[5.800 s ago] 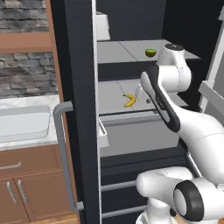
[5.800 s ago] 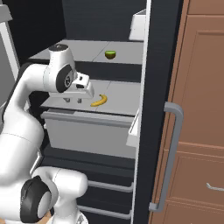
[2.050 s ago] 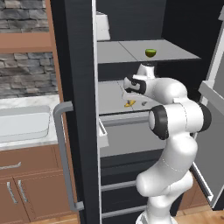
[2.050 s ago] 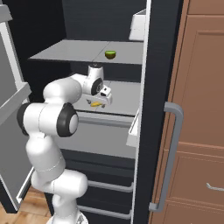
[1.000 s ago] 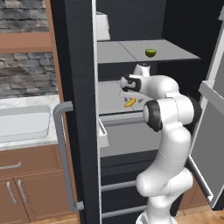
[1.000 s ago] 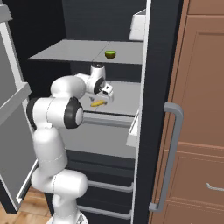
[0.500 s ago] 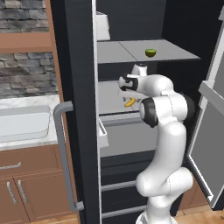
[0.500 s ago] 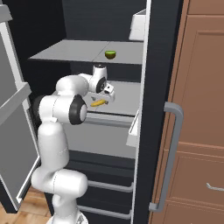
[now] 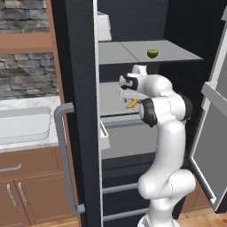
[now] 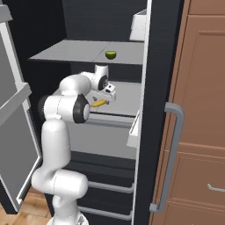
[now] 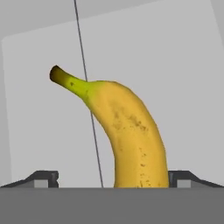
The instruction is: Pick the kiwi and banana from the fridge and place them inside the tupperware on the counter.
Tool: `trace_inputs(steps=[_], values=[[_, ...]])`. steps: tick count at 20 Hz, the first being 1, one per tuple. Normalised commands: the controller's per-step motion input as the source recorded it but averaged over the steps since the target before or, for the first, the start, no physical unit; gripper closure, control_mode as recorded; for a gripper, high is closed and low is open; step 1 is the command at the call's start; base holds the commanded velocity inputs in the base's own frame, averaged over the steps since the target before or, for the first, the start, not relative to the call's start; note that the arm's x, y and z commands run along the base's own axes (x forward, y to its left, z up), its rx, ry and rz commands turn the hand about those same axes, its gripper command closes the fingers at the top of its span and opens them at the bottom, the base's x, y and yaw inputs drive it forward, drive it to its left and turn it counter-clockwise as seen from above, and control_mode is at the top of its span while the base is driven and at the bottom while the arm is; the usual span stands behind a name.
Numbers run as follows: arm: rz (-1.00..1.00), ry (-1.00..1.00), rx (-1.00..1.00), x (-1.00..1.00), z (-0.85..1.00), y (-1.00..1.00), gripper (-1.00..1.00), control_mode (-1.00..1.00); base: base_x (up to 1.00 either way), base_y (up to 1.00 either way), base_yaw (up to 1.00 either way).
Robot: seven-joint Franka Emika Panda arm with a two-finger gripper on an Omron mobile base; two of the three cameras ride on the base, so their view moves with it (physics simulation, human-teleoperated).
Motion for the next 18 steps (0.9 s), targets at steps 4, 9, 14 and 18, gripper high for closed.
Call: trace_inputs(steps=[4, 9, 14, 18], values=[[0.00, 0.07, 0.00, -0.02, -0.32, 0.04, 1.00, -1.00, 0.00, 0.00, 0.00], [0.00, 0.00, 0.00, -0.29, -0.33, 0.05, 1.00, -1.00, 0.00, 0.00, 0.00], [0.00, 0.00, 0.00, -0.43, -0.35, 0.01, 1.00, -1.00, 0.00, 0.00, 0.00], [-0.05, 0.00, 0.00, -0.67, -0.20, 0.00, 1.00, -1.00, 0.00, 0.00, 0.00]])
